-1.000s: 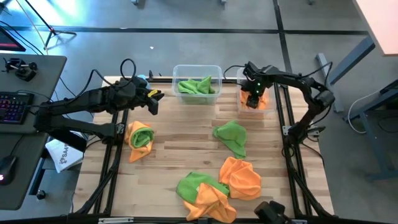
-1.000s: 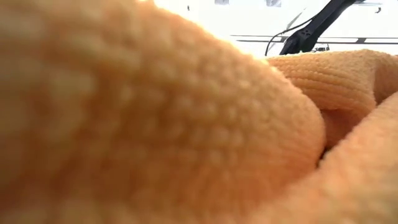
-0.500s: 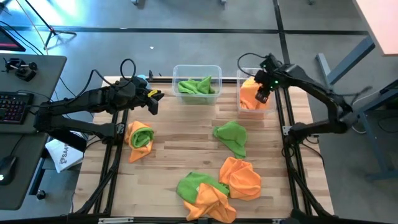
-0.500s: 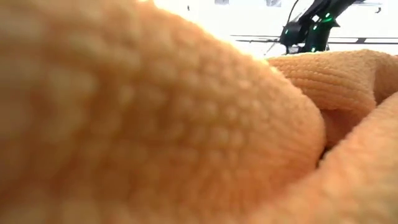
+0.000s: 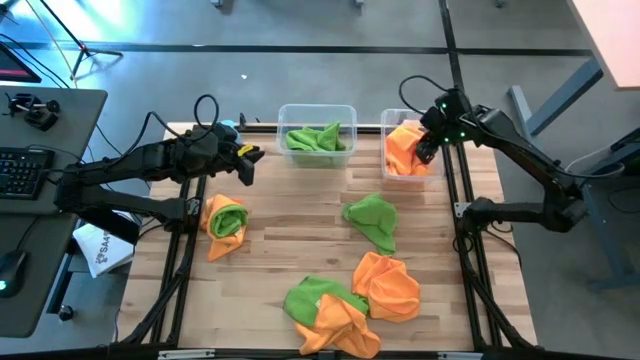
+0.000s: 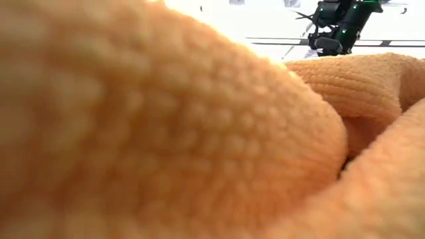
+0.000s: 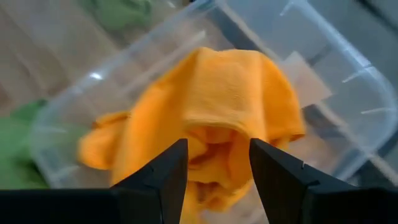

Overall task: Sort microfiber towel by color & place in baskets
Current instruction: Put the green towel into the left transparent bin

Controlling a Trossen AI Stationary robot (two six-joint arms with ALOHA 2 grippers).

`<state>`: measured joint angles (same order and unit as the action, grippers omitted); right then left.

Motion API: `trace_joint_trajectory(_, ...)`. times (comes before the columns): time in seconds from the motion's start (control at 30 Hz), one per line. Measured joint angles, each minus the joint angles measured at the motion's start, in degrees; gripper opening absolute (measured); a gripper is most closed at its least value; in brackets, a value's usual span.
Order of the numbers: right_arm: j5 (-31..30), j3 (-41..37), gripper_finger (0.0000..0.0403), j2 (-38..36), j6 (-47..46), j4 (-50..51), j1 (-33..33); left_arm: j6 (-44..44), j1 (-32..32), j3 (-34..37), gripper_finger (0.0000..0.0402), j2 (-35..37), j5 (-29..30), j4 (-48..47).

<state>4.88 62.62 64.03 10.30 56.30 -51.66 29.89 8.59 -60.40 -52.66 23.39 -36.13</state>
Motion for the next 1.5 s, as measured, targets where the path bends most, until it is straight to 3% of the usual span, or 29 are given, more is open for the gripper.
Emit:
trace_joint_trajectory(0.2, 6.86, -0.67, 0.0146, -0.07, -7.0, -0.69, 2.05, -2.11, -0.01, 0.0, 0.0094, 0.0, -0.76, -0.08)
trace_joint_trajectory(0.47, -1.31, -0.67, 0.001, -1.71, -15.56, -4.52, 17.07, -8.84, 0.01, 0.0, 0.0092, 0.0, -3.14, -4.21)
trace_joint_trajectory(0.57, -5.85, -0.67, 0.002, -2.26, -21.53, -8.64, 24.57, -14.34, -0.01, 0.0, 0.0085, -0.02, -4.32, -6.41)
trace_joint_trajectory(0.87, -20.09, -0.67, 0.0004, -1.43, -35.54, -12.53, 44.49, -18.55, -0.02, 0.0, 0.0057, 0.0, -9.79, -7.4)
trace_joint_trajectory(1.07, -28.94, -0.67, 0.0001, -1.42, -46.1, -12.36, 54.6, -20.74, -1.01, 0.0, 0.0017, 0.0, -15.07, -7.4)
trace_joint_trajectory(1.27, -30.98, -0.67, 0.0001, -1.42, -49.19, -8.97, 60.36, -22.9, -4.39, 0.0, 0.0001, -1.05, -15.41, -5.66)
trace_joint_trajectory(1.5, -31.47, -0.67, 0.0, -1.42, -55.36, 5.31, 62.66, -22.35, -7.87, 0.0, 0.0001, -7.35, -17.65, 4.64)
